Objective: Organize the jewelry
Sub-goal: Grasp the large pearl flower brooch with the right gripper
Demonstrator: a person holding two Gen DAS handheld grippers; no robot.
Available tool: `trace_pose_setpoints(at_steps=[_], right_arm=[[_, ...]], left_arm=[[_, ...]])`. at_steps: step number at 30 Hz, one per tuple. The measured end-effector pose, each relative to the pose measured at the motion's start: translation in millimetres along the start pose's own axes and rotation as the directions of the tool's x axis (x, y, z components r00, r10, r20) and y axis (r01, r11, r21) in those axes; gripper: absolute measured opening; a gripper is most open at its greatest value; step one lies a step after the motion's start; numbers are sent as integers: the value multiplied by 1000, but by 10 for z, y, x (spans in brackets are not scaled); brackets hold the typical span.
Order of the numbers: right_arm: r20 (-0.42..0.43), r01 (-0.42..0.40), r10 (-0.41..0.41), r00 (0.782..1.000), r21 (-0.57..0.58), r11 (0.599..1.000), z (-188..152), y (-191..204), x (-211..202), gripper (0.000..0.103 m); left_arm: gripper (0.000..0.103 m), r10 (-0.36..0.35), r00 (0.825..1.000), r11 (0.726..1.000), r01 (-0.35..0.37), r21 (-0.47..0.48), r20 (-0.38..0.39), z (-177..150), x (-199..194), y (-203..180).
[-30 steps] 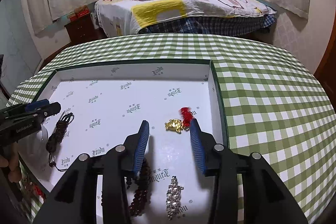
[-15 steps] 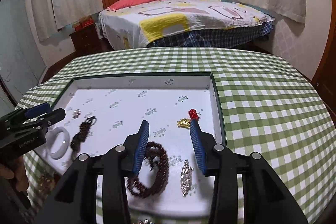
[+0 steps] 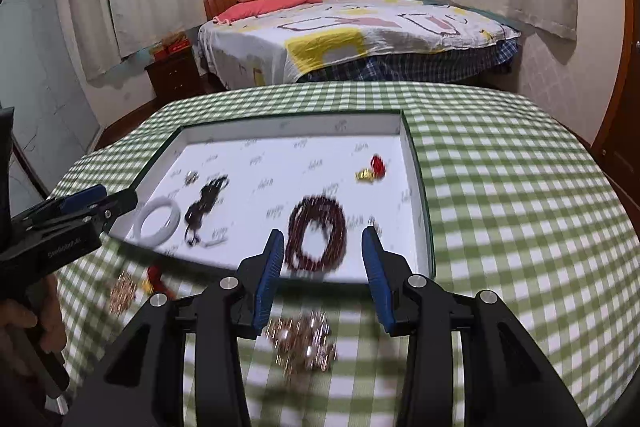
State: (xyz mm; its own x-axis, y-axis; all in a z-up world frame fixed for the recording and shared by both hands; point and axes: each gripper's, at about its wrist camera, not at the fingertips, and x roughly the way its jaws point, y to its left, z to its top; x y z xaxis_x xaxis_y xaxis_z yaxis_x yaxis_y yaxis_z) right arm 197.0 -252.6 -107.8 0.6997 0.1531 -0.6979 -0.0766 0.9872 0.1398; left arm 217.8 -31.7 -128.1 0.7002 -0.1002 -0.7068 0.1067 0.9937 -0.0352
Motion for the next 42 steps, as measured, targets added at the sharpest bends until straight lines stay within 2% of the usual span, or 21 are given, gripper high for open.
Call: trace_pose_setpoints(at_steps=[10,15,25,29,42], right_arm=[[-47,-8,8,999,11,1000,-387,18,-160,41],[-62,-5,6,998,18,1000,-498,9,-170,41],[-106,-9,9,994,-1,1000,-570,103,58,41],[-127,-5,5,992,-5,1000,-570,134,181,45],[-144,23,-31,989,-58,998,-500,223,323,45]], left_arm=[[65,6,1000,1000,-6,-23,-27,-343,-224,36],[66,28,999,1000,-28,-1,-33,-521,-311,15],[66,61,997,998,-62,-16,-56,-676,-327,121],[66,69,995,997,-72,-29,-67,-689,-292,181],[66,76,992,996,-80,-35,-100,-784,-221,269]])
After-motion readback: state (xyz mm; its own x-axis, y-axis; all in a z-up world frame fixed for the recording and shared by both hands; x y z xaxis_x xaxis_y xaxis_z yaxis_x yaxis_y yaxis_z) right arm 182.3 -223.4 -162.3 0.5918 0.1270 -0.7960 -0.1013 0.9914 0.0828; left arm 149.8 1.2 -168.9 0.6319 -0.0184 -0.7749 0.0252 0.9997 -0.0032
